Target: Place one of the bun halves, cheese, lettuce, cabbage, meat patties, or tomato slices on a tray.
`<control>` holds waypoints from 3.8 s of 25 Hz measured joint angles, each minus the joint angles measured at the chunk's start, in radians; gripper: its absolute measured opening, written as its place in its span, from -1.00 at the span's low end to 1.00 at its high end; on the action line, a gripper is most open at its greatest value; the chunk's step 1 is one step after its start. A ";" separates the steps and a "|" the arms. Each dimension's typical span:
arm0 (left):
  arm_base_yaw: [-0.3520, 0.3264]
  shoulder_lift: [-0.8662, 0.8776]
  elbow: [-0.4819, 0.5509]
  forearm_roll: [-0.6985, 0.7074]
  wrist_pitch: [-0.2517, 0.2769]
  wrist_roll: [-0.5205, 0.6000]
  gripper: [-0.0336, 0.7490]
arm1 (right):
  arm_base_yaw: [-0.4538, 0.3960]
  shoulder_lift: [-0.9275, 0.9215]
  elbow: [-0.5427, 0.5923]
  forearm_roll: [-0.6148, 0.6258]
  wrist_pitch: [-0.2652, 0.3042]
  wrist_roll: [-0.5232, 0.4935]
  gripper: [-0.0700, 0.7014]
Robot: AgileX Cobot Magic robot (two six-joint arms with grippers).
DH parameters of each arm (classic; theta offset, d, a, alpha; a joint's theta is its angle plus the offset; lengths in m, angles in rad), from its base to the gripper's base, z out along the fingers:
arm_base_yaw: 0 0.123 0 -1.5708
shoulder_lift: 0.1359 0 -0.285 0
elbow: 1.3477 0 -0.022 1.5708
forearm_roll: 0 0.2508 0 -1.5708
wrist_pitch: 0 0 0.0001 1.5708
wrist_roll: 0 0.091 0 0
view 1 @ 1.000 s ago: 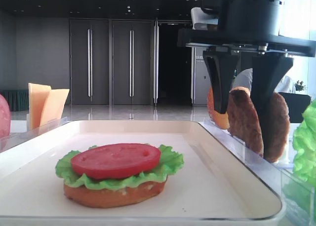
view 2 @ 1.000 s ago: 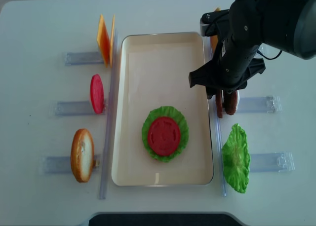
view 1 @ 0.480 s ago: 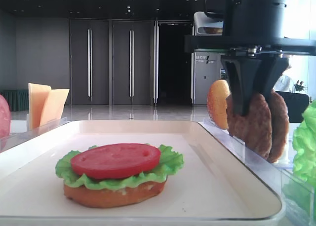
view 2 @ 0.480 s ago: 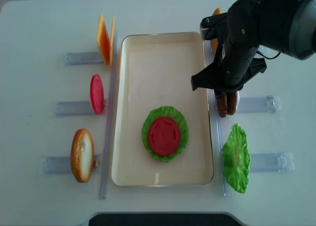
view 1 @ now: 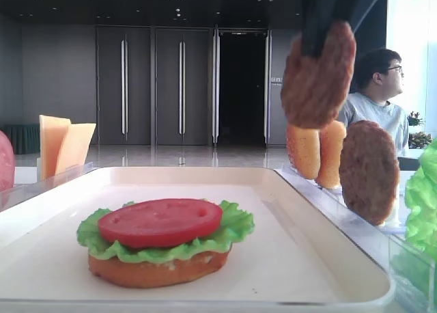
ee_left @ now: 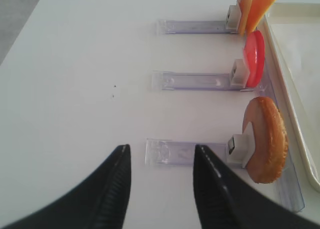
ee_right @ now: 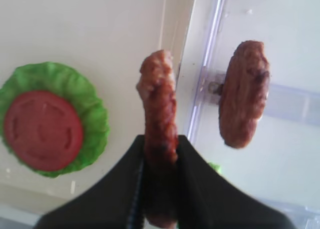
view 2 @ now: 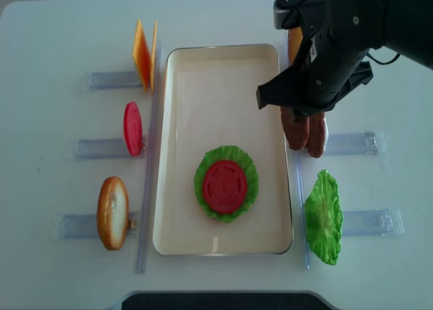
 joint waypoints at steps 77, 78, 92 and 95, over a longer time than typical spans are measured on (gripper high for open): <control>0.000 0.000 0.000 -0.001 0.000 0.000 -0.18 | -0.103 0.183 0.542 1.783 -0.349 -1.659 0.05; 0.000 0.000 0.000 -0.001 0.000 0.000 -0.18 | -0.103 0.166 0.542 1.765 -0.363 -1.642 0.07; 0.000 0.000 0.000 -0.001 0.000 0.000 -0.18 | -0.104 -0.195 0.539 0.627 -0.502 -0.686 0.04; 0.000 0.000 0.000 -0.001 0.000 0.000 -0.18 | -0.104 -0.291 0.514 0.160 -0.290 -0.284 -0.01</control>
